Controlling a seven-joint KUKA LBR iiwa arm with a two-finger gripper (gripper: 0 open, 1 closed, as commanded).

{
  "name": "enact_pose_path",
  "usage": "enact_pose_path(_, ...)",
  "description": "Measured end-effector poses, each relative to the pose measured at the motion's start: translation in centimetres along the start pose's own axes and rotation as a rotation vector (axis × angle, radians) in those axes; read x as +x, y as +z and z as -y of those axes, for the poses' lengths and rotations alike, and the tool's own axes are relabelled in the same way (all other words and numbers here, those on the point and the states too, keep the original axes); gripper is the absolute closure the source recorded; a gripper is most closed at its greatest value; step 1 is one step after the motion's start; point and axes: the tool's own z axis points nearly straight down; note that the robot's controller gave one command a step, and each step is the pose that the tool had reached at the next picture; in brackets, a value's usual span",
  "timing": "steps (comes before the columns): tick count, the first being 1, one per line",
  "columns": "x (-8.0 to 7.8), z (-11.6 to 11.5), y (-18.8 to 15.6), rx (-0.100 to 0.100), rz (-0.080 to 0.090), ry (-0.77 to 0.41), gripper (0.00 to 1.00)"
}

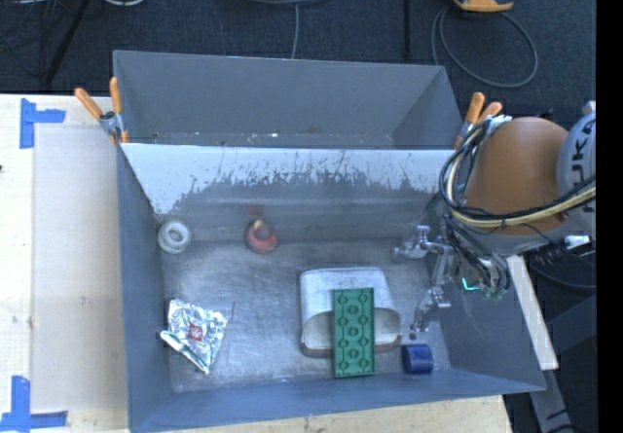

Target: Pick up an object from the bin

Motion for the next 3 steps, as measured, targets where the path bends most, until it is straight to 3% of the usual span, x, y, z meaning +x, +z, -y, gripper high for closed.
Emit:
enact_pose_path(1, 0.2, -4.5, 3.3, 0.007, 0.037, -0.284, 0.00)
enact_pose_path(2, 2.1, -8.0, 3.2, 0.010, 0.028, -0.672, 0.00)
enact_pose_path(3, 2.9, -9.2, 2.4, 0.016, 0.036, -1.122, 0.00)
